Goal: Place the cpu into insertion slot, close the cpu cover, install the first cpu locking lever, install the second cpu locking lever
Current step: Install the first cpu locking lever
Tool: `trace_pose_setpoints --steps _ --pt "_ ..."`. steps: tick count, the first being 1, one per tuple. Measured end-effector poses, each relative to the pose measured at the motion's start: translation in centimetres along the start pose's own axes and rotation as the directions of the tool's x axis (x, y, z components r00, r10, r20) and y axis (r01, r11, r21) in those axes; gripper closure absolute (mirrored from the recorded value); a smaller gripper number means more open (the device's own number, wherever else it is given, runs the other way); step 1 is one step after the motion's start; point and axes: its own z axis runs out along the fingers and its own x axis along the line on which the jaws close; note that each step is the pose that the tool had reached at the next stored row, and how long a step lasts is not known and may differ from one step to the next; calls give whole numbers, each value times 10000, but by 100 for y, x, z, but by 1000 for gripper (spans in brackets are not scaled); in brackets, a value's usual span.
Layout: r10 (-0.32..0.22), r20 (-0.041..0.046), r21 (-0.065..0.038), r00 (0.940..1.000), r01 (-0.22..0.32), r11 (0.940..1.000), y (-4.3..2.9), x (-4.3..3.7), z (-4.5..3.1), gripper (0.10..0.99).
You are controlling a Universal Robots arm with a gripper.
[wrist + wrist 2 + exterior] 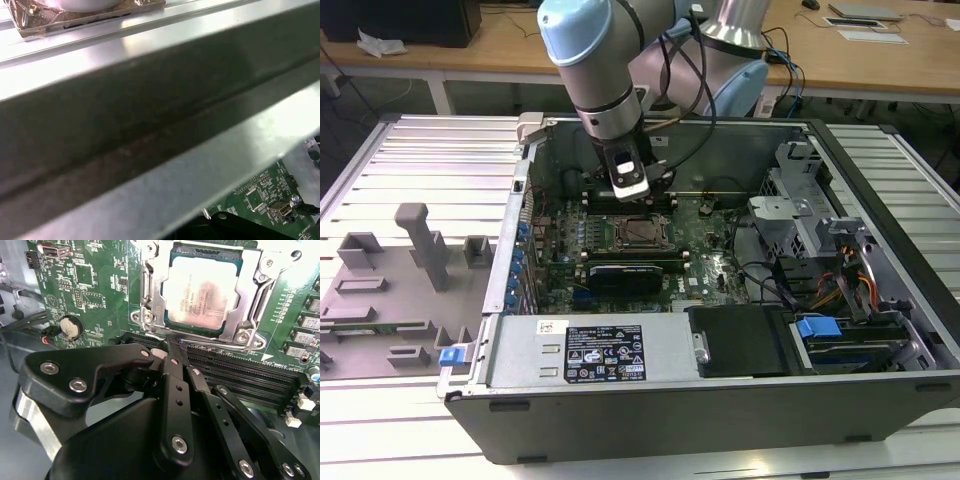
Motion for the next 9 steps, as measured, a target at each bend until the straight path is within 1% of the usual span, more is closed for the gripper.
trace_pose_setpoints --steps 9 --pt "48 17 15 10000 -48 10000 -9 0 18 980"
